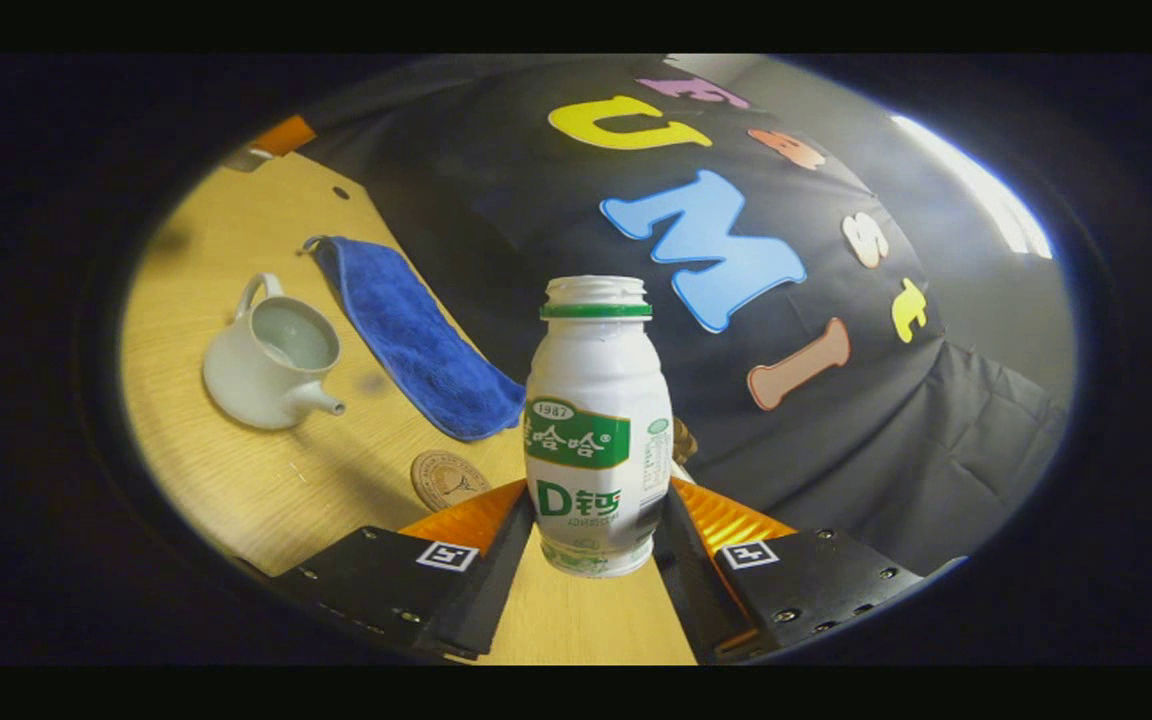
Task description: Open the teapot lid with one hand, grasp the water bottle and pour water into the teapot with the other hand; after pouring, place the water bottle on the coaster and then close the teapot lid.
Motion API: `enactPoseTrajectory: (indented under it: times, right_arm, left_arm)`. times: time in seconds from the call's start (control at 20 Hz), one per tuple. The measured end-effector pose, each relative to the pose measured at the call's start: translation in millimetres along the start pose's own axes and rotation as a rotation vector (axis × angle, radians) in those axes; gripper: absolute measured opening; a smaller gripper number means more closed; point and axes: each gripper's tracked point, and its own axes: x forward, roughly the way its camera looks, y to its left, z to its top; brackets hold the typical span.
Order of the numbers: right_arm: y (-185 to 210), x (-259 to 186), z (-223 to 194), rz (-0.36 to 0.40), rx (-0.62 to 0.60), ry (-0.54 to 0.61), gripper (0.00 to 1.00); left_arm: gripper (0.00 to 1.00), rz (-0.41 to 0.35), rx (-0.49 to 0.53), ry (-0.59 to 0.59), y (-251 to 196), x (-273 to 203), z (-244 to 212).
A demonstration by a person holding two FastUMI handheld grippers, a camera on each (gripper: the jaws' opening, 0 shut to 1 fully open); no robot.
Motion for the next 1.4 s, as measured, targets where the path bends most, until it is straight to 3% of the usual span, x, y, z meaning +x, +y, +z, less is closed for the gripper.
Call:
enactPoseTrajectory:
  times: [0.6,0.9,1.4]
  right_arm:
    - [0,8,10,-0.096,-0.349,-0.054,0.73]
    - [-6,9,17,-0.135,-0.447,-0.096,0.73]
    - [-11,6,30,-0.167,-0.55,-0.152,0.73]
  left_arm:
    - [0.15,0.019,-0.009,-0.011,12,-6,6]
    - [0.12,0.022,-0.005,-0.002,14,-5,3]
    - [0.15,0.02,-0.002,0.0,13,-6,4]
